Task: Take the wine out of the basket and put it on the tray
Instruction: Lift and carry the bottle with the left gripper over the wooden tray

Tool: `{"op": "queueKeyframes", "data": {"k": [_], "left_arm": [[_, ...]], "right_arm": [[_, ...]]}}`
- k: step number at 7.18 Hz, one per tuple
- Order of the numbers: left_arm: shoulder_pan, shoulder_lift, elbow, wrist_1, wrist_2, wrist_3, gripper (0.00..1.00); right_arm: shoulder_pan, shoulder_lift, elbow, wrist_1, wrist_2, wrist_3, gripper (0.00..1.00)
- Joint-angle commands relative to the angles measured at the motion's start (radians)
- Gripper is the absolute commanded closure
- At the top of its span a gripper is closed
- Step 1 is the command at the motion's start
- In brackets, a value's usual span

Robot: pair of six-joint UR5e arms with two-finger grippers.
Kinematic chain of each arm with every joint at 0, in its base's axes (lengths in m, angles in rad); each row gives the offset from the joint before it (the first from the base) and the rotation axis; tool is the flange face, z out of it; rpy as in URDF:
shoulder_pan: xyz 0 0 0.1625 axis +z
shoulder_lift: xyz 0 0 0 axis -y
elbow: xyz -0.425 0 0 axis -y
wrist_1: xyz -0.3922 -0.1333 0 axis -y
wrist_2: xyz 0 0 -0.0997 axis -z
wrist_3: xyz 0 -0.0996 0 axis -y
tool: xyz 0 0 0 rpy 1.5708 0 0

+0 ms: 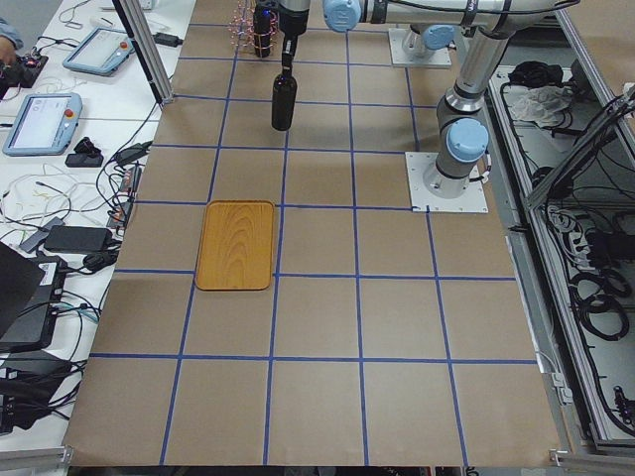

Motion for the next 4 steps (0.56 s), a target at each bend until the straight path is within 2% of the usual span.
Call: {"op": "queueKeyframes", "data": {"k": [1,4], "left_arm": [[0.101,-0.063,0.08,-0.085,-0.017,0.101,1.0],[0.233,-0.243,0.232,-0.101,-0.02,0.221,1.0]], "right_arm": [[0.0,0.0,0.0,0.001,0.0,0.001,0.0],[0.0,0.001,0.0,-0.001,-0.001,0.002,0.0]]}}
